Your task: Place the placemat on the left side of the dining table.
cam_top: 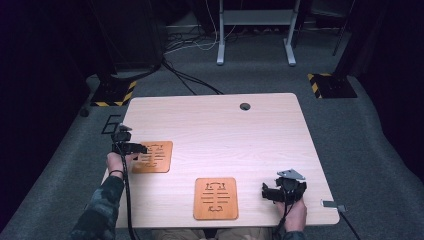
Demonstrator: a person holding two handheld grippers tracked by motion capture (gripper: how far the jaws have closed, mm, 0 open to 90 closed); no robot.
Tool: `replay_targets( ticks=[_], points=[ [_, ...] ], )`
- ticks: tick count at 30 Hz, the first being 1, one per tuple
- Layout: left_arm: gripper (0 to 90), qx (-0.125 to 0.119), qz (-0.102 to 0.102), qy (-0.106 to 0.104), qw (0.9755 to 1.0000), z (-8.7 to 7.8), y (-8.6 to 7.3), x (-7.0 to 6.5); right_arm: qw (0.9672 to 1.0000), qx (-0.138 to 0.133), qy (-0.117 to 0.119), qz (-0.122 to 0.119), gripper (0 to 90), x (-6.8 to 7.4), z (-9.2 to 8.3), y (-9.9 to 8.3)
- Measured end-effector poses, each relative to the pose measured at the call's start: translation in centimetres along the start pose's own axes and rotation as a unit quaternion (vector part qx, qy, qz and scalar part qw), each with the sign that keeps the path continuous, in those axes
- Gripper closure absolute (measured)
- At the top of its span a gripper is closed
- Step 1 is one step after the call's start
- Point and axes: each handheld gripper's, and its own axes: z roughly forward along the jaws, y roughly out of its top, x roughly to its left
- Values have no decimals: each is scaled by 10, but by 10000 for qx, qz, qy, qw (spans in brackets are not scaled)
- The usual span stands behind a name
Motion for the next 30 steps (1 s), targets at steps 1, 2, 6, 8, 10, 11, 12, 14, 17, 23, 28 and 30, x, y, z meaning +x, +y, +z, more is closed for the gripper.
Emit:
replay_targets(
  ticks=[1, 2, 6, 8, 10, 11, 12, 14, 17, 23, 28, 30],
  points=[
    [241, -6, 46, -27, 10000, -2, -2, -1, 10000, 0, -1, 4, 0, 0, 0, 0],
    [183, -28, 69, -78, 9999, -3, -4, -1, 10000, -11, 2, -27, 0, -1, 0, 0],
    [137, -238, 164, -68, 9996, -10, -10, -5, 10000, 3, 7, -1, 0, -1, 0, 1],
    [115, -329, 236, -131, 9991, -12, -13, -5, 10000, 5, -1, -1, 0, -1, 0, 0],
    [110, -409, 312, -185, 9985, -15, -18, -6, 10000, -3, -18, -21, 0, -1, 0, 0],
    [105, -460, 346, -194, 9982, -16, -20, -7, 10000, -3, -11, -15, 0, -1, 0, 0],
    [100, -484, 353, -196, 9980, -17, -22, -8, 10000, -6, -11, -18, 0, -1, 0, 0],
    [97, -636, 537, -103, 9965, -23, -32, -11, 10000, -6, -12, -17, 0, -1, 0, 0],
    [94, -735, 635, -113, 9952, -28, -39, -12, 10000, -5, -28, -14, 0, -1, 0, 0],
    [90, -985, 867, -81, 9913, -43, -58, -15, 10000, -10, -24, -7, 0, -1, 0, 0],
    [85, -1202, 1075, -26, 9869, -53, -77, -22, 10000, -6, -27, 8, 0, -1, 0, 0],
    [80, -1263, 1129, -13, 9855, -56, -85, -23, 10000, -11, -28, -6, 0, -1, 0, 0]
  ],
)
